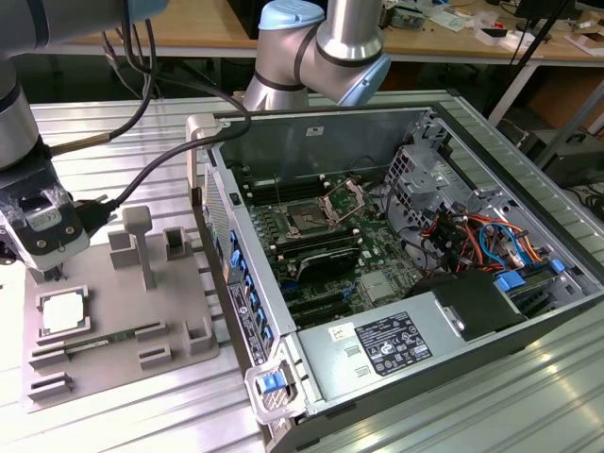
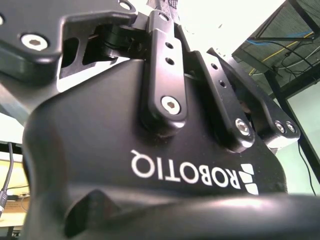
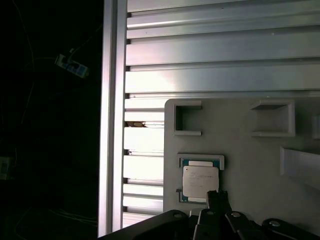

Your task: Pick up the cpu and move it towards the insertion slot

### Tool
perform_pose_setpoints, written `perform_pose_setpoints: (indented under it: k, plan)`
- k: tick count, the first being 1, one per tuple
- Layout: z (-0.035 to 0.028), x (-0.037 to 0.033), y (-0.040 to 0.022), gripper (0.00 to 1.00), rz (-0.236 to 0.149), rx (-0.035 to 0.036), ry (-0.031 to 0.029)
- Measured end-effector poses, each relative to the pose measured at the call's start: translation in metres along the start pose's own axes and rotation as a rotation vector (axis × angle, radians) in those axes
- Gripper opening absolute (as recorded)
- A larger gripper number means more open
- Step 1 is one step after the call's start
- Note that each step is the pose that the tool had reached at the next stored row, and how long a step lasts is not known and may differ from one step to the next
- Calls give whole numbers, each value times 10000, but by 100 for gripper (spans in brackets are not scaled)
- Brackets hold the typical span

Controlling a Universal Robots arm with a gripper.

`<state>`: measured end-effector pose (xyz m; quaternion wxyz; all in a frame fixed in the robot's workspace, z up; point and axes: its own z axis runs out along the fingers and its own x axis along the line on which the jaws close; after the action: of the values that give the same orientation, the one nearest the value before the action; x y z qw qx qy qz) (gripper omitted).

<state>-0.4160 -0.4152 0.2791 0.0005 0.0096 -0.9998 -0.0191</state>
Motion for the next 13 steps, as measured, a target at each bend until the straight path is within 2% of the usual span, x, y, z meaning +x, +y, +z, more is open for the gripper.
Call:
perform_pose_setpoints:
  k: [13]
  plan:
    - [28,2,-2,11,1,0,0]
